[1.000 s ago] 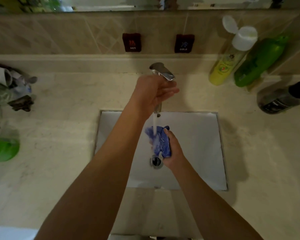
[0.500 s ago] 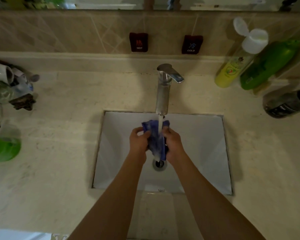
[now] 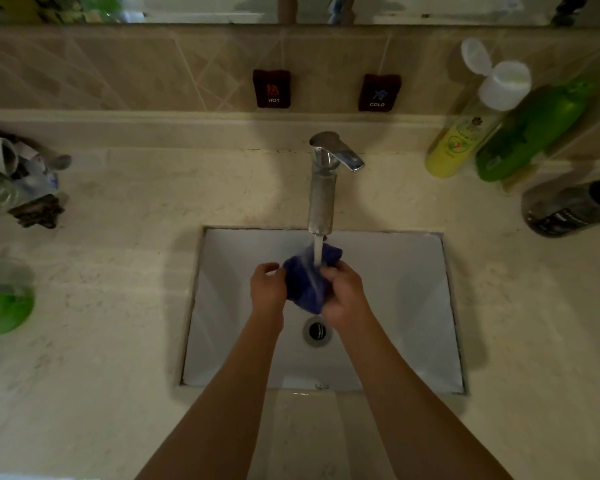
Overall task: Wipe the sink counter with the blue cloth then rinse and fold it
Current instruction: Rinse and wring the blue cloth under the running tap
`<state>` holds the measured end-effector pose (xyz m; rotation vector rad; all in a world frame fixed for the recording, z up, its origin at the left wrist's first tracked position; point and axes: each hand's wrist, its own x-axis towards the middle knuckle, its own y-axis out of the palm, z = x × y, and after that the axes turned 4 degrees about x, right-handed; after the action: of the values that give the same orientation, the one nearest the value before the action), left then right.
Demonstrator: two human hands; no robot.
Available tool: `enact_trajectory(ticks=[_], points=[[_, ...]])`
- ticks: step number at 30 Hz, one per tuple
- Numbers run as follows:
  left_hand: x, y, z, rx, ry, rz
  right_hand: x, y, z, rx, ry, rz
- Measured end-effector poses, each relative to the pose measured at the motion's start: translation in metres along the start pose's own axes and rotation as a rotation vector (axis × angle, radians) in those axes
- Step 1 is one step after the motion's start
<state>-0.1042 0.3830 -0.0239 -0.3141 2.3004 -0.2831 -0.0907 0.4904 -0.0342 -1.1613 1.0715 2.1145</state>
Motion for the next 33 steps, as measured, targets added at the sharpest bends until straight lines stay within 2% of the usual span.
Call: enact_trajectory(ticks=[4, 6, 10, 15, 18, 21, 23, 26, 29, 33], points=[[-0.019, 0.016, -0.004, 0.009, 0.065, 0.236, -0.001, -0.006, 0.001, -0.223, -0.134, -0.036], [-0.026, 0.02, 0.001, 0.018, 0.067, 0.3, -0.008, -0.005, 0.005, -0.296, -0.181, -0.014], [-0.02, 0.015, 0.007, -0.042, 0.077, 0.176, -0.015, -0.004, 0.019, -0.503, -0.32, -0.001], [-0.018, 0.007, -0.001, -0.154, 0.01, 0.153, -0.005, -0.013, 0.038, -0.731, -0.519, -0.116], [-0.016, 0.011, -0.006, -0.167, -0.021, 0.168, -0.009, -0.013, 0.039, -0.895, -0.567, -0.052], [-0.019, 0.019, -0.012, -0.299, -0.099, 0.191, -0.015, -0.016, 0.027, -1.037, -0.594, 0.055], [-0.021, 0.023, -0.014, -0.373, -0.146, 0.192, -0.018, -0.025, 0.021, -1.006, -0.594, 0.061], [-0.024, 0.021, -0.018, -0.513, -0.229, 0.211, -0.024, -0.04, 0.017, -0.817, -0.526, 0.074], [-0.026, 0.016, -0.025, -0.602, -0.256, 0.259, -0.028, -0.045, 0.014, -0.774, -0.457, 0.12], [-0.02, 0.01, -0.021, -0.749, -0.241, 0.329, -0.029, -0.036, 0.021, -0.819, -0.585, 0.091]])
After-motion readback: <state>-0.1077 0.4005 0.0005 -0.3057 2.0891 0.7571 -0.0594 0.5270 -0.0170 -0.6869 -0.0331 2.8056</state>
